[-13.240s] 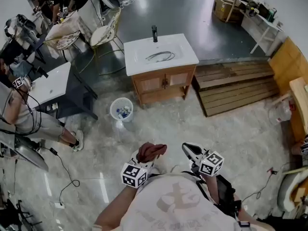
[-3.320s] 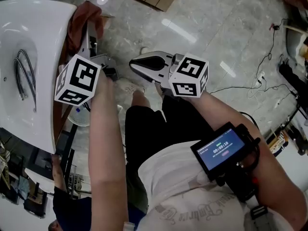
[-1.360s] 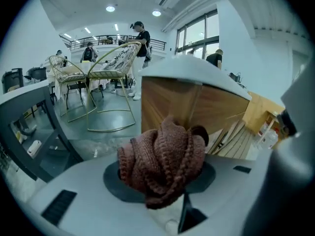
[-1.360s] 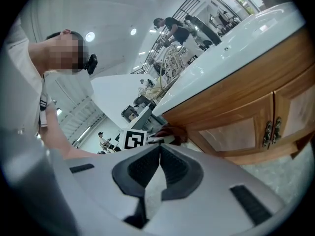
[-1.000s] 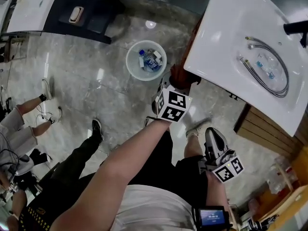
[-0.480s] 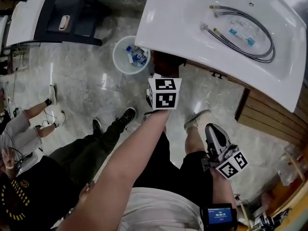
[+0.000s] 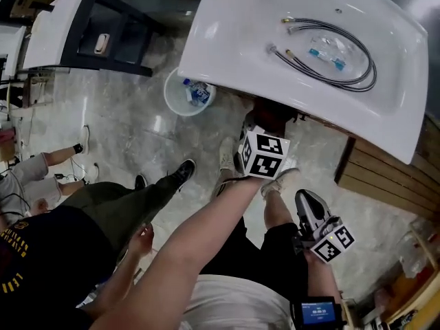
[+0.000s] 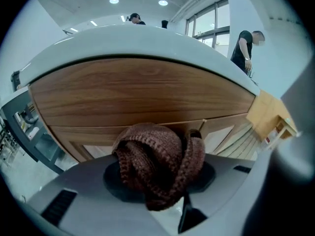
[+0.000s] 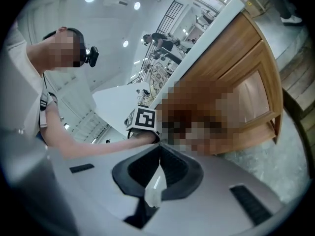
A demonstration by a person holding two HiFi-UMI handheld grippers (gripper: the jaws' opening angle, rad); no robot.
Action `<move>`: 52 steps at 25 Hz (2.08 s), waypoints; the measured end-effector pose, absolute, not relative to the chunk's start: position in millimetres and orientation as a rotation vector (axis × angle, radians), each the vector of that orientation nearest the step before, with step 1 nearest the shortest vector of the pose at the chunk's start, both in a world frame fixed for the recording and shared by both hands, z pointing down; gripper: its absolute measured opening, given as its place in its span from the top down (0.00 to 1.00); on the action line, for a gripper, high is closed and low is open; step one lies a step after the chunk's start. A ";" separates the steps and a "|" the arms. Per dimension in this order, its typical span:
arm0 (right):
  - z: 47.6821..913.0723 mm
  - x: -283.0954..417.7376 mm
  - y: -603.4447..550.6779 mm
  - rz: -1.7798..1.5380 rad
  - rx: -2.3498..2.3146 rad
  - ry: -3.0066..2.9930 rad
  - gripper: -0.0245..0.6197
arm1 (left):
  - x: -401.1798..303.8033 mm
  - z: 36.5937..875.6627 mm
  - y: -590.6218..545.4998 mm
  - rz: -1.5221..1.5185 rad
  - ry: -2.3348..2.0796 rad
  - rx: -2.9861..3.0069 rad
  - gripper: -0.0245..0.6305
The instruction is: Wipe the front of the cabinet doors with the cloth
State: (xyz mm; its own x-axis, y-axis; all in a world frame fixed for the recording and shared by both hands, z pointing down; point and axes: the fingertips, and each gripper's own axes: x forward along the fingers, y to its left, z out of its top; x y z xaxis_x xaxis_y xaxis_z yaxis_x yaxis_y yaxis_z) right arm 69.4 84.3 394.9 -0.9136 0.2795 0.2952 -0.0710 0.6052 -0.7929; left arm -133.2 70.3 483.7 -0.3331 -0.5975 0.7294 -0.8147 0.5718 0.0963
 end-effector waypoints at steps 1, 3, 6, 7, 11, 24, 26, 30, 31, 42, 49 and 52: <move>395.8 72.1 78.3 1.231 -0.171 -2.441 0.94 | -125.5 485.2 62.1 0.382 -2.049 1.135 0.72; 396.2 77.4 64.0 1.224 -0.169 -2.446 0.94 | -110.6 488.3 45.4 0.389 -2.033 1.155 0.72; 394.9 83.0 48.4 1.223 -0.157 -2.461 0.94 | -92.8 489.8 26.3 0.396 -2.008 1.188 0.72; 395.2 85.3 44.6 1.226 -0.150 -2.464 0.94 | -88.1 490.5 21.7 0.395 -2.001 1.190 0.72; 404.1 91.3 34.1 1.264 -0.140 -2.468 0.94 | -74.0 499.4 5.7 0.395 -1.972 1.198 0.72; 416.3 132.6 -12.7 1.289 -0.025 -2.498 0.94 | 16.6 514.5 -86.7 0.301 -1.840 1.395 0.72; 415.1 140.2 -22.2 1.291 0.000 -2.507 0.94 | 35.5 509.6 -106.4 0.289 -1.813 1.451 0.72; 418.8 156.2 -33.2 1.313 0.050 -2.502 0.94 | 63.6 511.7 -136.0 0.268 -1.773 1.507 0.72; 418.5 160.7 -36.2 1.322 0.063 -2.502 0.94 | 69.4 512.5 -142.0 0.257 -1.766 1.518 0.72; 418.7 181.5 -53.6 1.268 0.114 -2.515 0.94 | 88.0 529.9 -169.7 0.180 -1.720 1.554 0.72; 406.2 167.1 -43.0 1.231 0.073 -2.508 0.94 | 32.3 525.4 -109.3 0.207 -1.835 1.405 0.72; 401.2 151.0 -35.5 1.222 0.048 -2.517 0.94 | -11.1 528.7 -70.1 0.167 -1.896 1.257 0.72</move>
